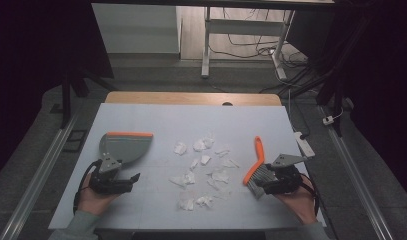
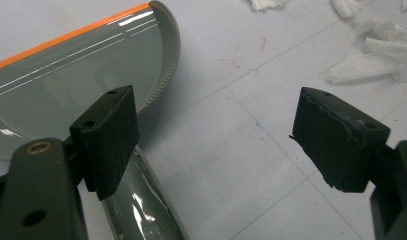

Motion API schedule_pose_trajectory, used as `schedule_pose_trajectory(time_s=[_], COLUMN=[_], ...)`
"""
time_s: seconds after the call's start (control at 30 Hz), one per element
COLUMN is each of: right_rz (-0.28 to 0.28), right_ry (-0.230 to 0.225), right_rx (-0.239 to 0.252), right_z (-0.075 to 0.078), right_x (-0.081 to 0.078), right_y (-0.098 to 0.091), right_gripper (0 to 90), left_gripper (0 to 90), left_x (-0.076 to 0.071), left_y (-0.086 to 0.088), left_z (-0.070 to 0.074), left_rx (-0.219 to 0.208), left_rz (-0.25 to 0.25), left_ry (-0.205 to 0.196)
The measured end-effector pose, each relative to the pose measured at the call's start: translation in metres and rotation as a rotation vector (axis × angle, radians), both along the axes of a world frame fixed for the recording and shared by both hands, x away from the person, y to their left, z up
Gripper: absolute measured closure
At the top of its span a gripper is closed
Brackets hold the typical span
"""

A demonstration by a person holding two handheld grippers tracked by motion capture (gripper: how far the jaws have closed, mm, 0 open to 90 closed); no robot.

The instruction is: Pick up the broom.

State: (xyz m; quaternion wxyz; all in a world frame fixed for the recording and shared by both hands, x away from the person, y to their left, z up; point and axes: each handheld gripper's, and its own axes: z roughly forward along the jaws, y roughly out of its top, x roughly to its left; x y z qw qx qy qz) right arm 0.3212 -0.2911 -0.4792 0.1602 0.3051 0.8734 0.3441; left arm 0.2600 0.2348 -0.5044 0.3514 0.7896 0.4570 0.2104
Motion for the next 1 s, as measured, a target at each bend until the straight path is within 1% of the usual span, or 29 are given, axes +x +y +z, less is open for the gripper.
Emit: schedule_pose_trajectory(time_s=[0.17,0.27,0.4,0.43,0.6,0.63,0.8,0.9,1.0], right_rz=[-0.012,-0.009,-0.015,-0.012,-0.045,-0.046,-0.068,-0.092,-0.101], right_ry=[-0.014,-0.026,-0.027,-0.024,-0.008,-0.011,-0.003,0.009,0.031], right_rx=[0.012,0.004,0.001,0.0,0.0,-0.002,0.015,0.005,-0.009], right_z=[0.003,0.005,0.01,0.012,0.02,0.021,0.031,0.035,0.04], right_x=[-0.005,-0.007,-0.006,-0.005,0.004,0.007,0.015,0.019,0.026], right_y=[0.001,0.006,0.009,0.009,0.012,0.013,0.016,0.019,0.024], right_gripper=[25.3,25.3,25.2,25.0,25.0,25.0,25.4,25.4,25.7], left_gripper=[19.9,19.9,19.9,20.0,19.9,20.0,19.9,19.9,19.9], left_x=[0.002,0.003,0.002,0.002,0.003,0.003,0.004,0.005,0.005], left_y=[-0.001,-0.001,-0.001,-0.001,0.0,0.0,-0.001,-0.001,-0.001], left_z=[-0.001,0.0,0.0,0.0,0.0,0.0,-0.001,-0.001,-0.002], left_rx=[0.004,0.004,0.007,0.008,0.01,0.01,0.01,0.013,0.014], left_rz=[-0.005,-0.003,-0.01,-0.01,-0.007,-0.007,-0.007,-0.007,-0.006], left_ry=[0.003,0.001,0.002,0.001,0.004,0.004,0.007,0.01,0.01])
